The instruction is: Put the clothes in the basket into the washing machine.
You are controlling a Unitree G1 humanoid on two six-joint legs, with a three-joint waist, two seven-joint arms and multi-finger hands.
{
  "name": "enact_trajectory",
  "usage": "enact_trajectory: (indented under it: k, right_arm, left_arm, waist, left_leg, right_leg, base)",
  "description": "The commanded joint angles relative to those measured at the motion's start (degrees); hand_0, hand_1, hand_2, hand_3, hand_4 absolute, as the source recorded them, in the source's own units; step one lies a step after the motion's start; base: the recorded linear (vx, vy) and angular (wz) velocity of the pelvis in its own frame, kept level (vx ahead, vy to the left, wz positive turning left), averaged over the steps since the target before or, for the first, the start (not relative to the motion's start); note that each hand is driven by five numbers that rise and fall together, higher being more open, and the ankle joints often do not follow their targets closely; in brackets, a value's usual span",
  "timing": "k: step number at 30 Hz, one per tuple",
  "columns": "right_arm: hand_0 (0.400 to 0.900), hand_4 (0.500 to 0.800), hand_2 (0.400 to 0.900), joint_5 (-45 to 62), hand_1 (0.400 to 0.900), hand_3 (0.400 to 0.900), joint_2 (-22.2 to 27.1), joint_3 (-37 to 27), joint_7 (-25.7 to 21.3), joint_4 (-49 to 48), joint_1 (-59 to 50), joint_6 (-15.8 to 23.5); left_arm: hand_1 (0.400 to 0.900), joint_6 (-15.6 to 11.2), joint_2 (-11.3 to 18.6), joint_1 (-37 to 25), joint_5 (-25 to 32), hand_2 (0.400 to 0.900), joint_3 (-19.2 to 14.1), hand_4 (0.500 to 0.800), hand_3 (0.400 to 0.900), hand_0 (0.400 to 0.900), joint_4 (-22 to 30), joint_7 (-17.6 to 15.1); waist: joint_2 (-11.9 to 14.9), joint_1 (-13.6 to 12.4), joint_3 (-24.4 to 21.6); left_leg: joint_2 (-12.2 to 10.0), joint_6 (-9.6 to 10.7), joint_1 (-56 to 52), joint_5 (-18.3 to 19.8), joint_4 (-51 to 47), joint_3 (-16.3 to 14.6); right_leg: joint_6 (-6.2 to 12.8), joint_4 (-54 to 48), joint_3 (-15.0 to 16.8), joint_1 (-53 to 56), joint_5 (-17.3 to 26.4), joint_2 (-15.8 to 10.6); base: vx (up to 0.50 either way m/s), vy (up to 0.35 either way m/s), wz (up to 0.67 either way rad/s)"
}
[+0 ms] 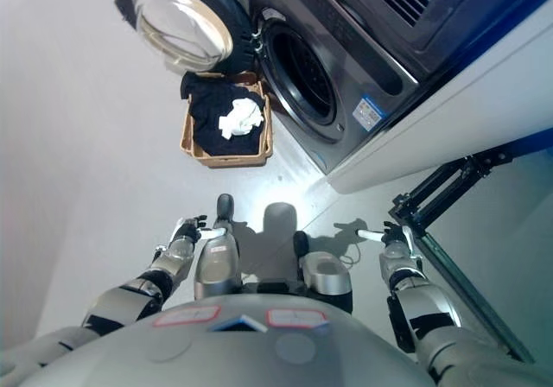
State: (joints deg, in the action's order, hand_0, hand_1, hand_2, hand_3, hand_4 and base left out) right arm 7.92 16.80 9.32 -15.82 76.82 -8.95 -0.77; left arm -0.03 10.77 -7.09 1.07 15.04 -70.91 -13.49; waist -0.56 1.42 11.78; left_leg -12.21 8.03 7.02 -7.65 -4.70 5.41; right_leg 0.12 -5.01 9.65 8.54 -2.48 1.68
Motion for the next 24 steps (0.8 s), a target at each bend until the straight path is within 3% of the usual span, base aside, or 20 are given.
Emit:
enact_trajectory:
  k: [1,2,5,6,7,10,11,12,13,16,19,22,24]
  right_arm:
    - [0.900,0.800,0.900,1.01,0.900,0.900,1.16,-0.71,-0.30,0.49,2.01,0.44]
    - [0.900,0.800,0.900,0.94,0.900,0.900,1.18,-1.00,0.22,0.30,2.06,0.34]
    - [0.900,0.800,0.900,0.90,0.900,0.900,0.98,-0.17,0.69,-0.93,0.30,0.41]
    - [0.900,0.800,0.900,0.92,0.900,0.900,0.73,-0.03,0.72,-1.29,-0.16,0.53]
    - [0.900,0.800,0.900,0.80,0.900,0.900,0.43,-0.13,0.73,-1.61,-0.39,0.62]
    - [0.900,0.800,0.900,-0.26,0.900,0.900,0.21,0.55,1.21,-1.26,-0.48,0.33]
    - [0.900,0.800,0.900,-0.79,0.900,0.900,0.07,0.82,1.38,-0.73,-0.16,0.16]
    - [0.900,0.800,0.900,-0.67,0.900,0.900,-0.09,1.37,1.62,-0.47,0.29,0.19]
    - [0.900,0.800,0.900,-1.16,0.900,0.900,-0.09,1.70,1.73,-0.32,0.89,0.31]
    - [0.900,0.800,0.900,-1.38,0.900,0.900,-0.20,1.21,1.89,-0.92,2.10,0.40]
    - [0.900,0.800,0.900,-1.81,0.900,0.900,0.04,0.61,2.11,-0.77,3.07,-0.03]
    - [0.900,0.800,0.900,-2.40,0.900,0.900,0.41,0.53,2.39,-0.58,3.16,-0.27]
    - [0.900,0.800,0.900,-2.18,0.900,0.900,0.52,0.49,2.19,-0.69,2.81,-0.32]
  left_arm:
    - [0.900,-0.50,4.11,-1.79,-2.17,0.900,1.50,0.800,0.900,0.900,0.79,-0.12]
    - [0.900,-0.51,5.00,-1.81,-2.16,0.900,1.37,0.800,0.900,0.900,1.26,0.31]
    - [0.900,-0.79,7.60,-2.87,-1.17,0.900,0.45,0.800,0.900,0.900,3.10,-0.21]
    - [0.900,-0.97,8.21,-3.36,-0.97,0.900,0.22,0.800,0.900,0.900,3.00,-0.44]
    - [0.900,-1.14,8.57,-3.73,-0.83,0.900,-0.23,0.800,0.900,0.900,2.48,-0.71]
    - [0.900,-1.74,8.45,-3.15,0.71,0.900,-1.92,0.800,0.900,0.900,2.89,-1.22]
    - [0.900,-1.80,8.16,-3.22,0.43,0.900,-2.28,0.800,0.900,0.900,2.96,-1.12]
    - [0.900,-1.73,7.56,-2.95,0.39,0.900,-2.42,0.800,0.900,0.900,2.73,-0.66]
    - [0.900,-1.72,7.23,-2.61,0.67,0.900,-2.58,0.800,0.900,0.900,2.60,-0.54]
    - [0.900,-1.71,5.07,-1.87,2.21,0.900,-3.59,0.800,0.900,0.900,1.89,-0.13]
    - [0.900,-0.99,4.10,-0.94,0.82,0.900,-2.76,0.800,0.900,0.900,0.74,1.89]
    - [0.900,1.20,4.32,-2.05,-6.10,0.900,-0.27,0.800,0.900,0.900,-2.75,1.70]
    - [0.900,0.86,4.97,-3.71,-8.55,0.900,1.31,0.800,0.900,0.900,-1.61,1.22]
  waist:
    - [1.62,-0.34,-3.68]
    - [1.83,-0.72,-3.57]
    - [0.84,-0.73,-1.29]
    - [1.04,-1.13,-0.89]
    - [1.23,-1.78,-0.96]
    - [1.75,-2.12,-2.16]
    - [2.32,-2.26,-2.80]
    - [2.61,-1.49,-2.99]
    - [2.86,-1.42,-3.55]
    - [3.65,-1.65,-5.10]
    - [3.69,-1.04,-6.33]
    - [3.44,0.15,-6.66]
    - [3.29,0.81,-6.83]
  left_leg:
    - [2.32,-2.47,0.52,-2.43,2.28,-0.85]
    - [3.37,-3.71,-0.78,-1.15,2.51,-2.23]
    - [4.33,-5.70,-1.45,0.58,4.21,-4.53]
    - [5.28,-6.19,-1.65,1.18,4.73,-5.11]
    - [6.05,-6.26,-1.75,1.90,5.18,-6.45]
    - [7.58,-5.91,-3.14,2.60,4.76,-8.20]
    - [8.55,-5.77,-3.41,2.79,4.85,-8.20]
    - [9.22,-6.07,-4.16,3.32,4.89,-7.27]
    - [9.35,-6.14,-4.40,3.27,4.70,-7.10]
    - [9.80,-5.94,-6.66,3.96,3.66,-7.63]
    - [9.72,-5.85,-8.77,4.60,3.17,-7.35]
    - [9.25,-5.35,-9.76,4.84,2.50,-8.18]
    - [8.79,-4.96,-10.21,4.30,1.10,-8.83]
  right_leg:
    - [7.10,9.96,-1.16,-1.62,-2.88,-4.79]
    - [8.04,15.35,-0.97,-3.65,-2.60,-5.80]
    - [9.16,28.25,-2.42,-13.65,2.60,-5.59]
    - [9.08,29.52,-5.06,-15.36,2.42,-6.43]
    - [8.35,27.79,-10.62,-16.26,2.15,-7.91]
    - [6.71,18.43,-17.94,-15.15,1.28,-6.95]
    - [6.03,12.66,-17.88,-12.66,1.58,-6.64]
    - [5.75,10.96,-13.66,-10.72,1.24,-5.45]
    - [5.53,10.70,-12.08,-10.10,1.41,-4.54]
    - [5.72,6.58,-14.78,-6.59,2.42,-5.95]
    - [5.77,4.17,-14.64,-3.63,2.78,-5.97]
    - [5.87,2.96,-14.77,-2.66,2.94,-5.93]
    - [6.18,2.07,-14.95,-2.65,3.37,-5.97]
  base:
    - [0.19,0.369,-0.79]
    - [0.10,0.316,-0.88]
    - [-0.06,0.305,-0.90]
    - [-0.07,0.320,-1.01]
    - [-0.01,0.266,-0.79]
    - [0.08,0.111,-0.32]
    - [0.18,-0.005,0.49]
    - [0.18,-0.023,0.63]
    - [0.14,-0.011,0.45]
    - [0.15,-0.027,0.01]
    - [0.14,-0.029,0.06]
    - [0.07,-0.001,-0.01]
    - [0.04,0.003,-0.02]
